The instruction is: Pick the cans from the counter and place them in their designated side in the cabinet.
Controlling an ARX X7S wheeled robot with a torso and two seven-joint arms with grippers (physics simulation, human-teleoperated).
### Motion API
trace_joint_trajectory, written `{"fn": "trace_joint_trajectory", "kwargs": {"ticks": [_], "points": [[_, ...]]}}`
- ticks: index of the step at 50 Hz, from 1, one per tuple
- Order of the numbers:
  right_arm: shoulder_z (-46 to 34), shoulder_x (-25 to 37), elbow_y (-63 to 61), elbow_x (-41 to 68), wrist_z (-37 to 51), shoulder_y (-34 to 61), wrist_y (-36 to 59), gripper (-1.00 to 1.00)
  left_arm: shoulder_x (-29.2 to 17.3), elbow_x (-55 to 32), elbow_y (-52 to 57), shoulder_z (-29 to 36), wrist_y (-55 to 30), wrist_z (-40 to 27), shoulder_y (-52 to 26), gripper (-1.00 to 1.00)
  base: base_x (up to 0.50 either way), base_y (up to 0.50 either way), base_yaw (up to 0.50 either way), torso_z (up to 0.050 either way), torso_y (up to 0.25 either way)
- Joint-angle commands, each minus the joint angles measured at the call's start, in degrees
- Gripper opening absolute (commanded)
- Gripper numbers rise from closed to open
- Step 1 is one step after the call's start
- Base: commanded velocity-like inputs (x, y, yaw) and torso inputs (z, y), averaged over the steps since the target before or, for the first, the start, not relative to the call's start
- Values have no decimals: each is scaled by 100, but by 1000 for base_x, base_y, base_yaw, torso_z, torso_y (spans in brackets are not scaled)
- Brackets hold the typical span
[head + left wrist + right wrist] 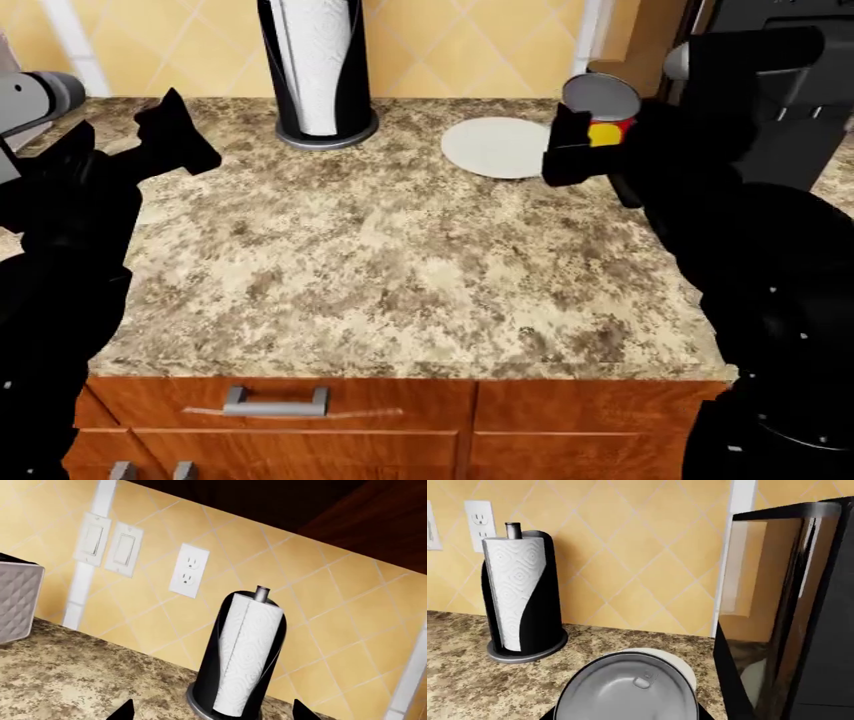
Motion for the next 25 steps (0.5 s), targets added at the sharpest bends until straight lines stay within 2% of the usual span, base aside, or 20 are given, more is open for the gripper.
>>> {"fn": "trace_joint_trajectory", "kwargs": {"ticks": [1, 10, 15, 25], "points": [[177, 8, -869, 125, -1, 35, 435, -100, -20, -42, 63, 33, -20, -15, -2, 100, -500, -4, 0, 0, 0], [177, -6, -904, 166, 17, 65, 435, -100, -55, 15, 47, 133, 9, 1, -15, 100, -500, -47, 0, 0, 0], [235, -29, -866, 219, 0, 150, 449, -100, -72, 215, -178, 327, 154, 86, -160, 100, -292, -498, 0, 0, 0], [266, 78, -663, 167, 34, 285, 332, -100, -49, 554, -701, 704, 443, 289, -450, 100, -55, -500, 0, 0, 0]]}}
